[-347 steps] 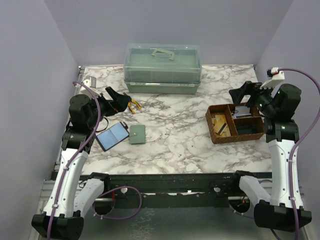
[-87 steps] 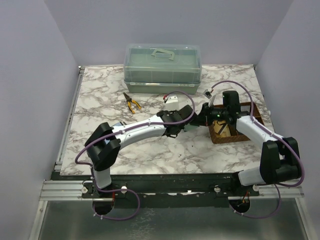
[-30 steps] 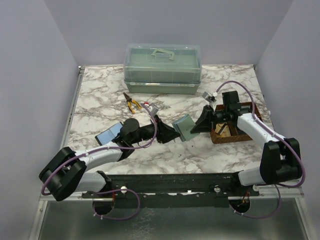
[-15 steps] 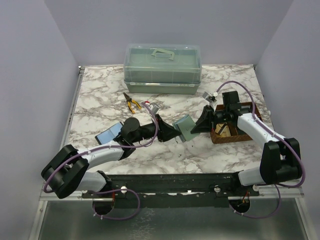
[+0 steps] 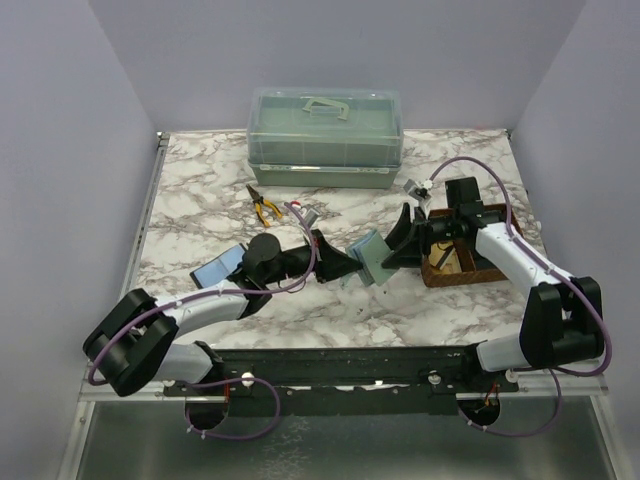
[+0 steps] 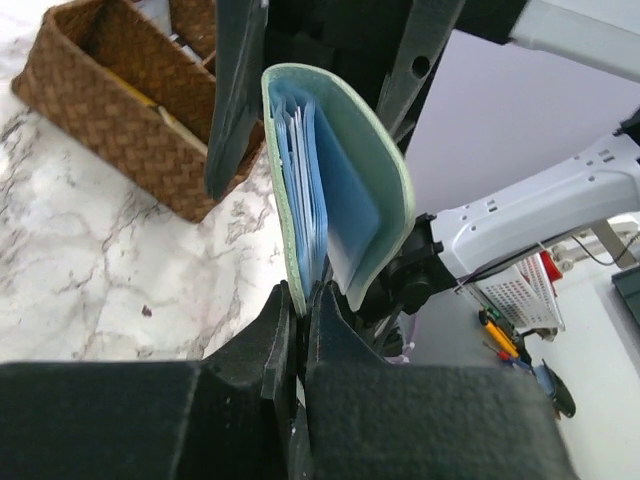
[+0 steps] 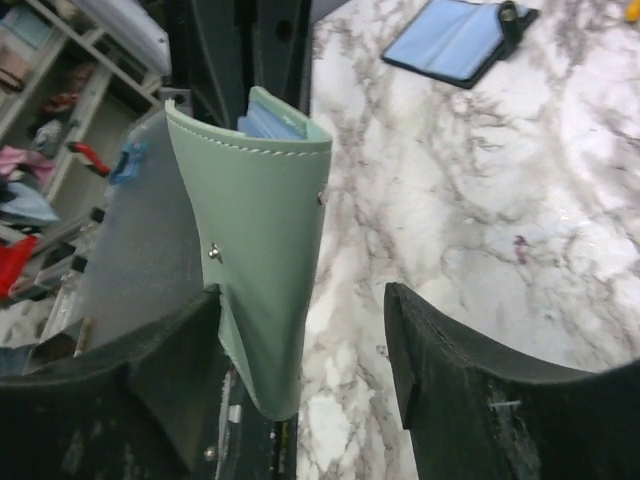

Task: Take the credit cards out of the card holder
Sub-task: Open the card holder.

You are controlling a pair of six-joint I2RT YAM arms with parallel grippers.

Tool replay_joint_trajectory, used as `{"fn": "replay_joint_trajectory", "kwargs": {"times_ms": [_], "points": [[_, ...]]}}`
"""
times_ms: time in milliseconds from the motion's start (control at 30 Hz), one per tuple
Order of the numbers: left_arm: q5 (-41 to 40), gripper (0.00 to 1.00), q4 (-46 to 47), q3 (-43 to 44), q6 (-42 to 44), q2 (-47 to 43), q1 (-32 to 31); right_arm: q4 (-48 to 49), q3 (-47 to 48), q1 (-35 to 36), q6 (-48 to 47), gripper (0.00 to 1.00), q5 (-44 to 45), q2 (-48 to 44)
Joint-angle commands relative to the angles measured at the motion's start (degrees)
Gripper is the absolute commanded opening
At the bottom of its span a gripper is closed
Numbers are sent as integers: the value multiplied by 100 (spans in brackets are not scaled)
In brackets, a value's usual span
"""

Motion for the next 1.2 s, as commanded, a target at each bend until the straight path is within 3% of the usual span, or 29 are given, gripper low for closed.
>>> {"fn": "replay_joint_trajectory", "kwargs": {"times_ms": [0, 167, 400, 567, 1167], "points": [[-687, 0, -1315, 140, 171, -544, -28, 148, 252, -163, 209, 76, 1454, -272], [-2263, 0, -3548, 781, 605, -907, -360, 430, 32, -409, 397, 87, 1860, -786], [-3650, 0, -5808, 2368, 820, -141, -915, 332, 47, -413, 235, 93, 1915, -916], [-3741, 0, -5907, 2695, 526, 138, -958, 514, -95, -416, 373, 98, 1947, -996], [-3457, 0, -4872, 2657, -310, 309, -960, 749, -97, 640, 446, 100, 4033, -509]]}}
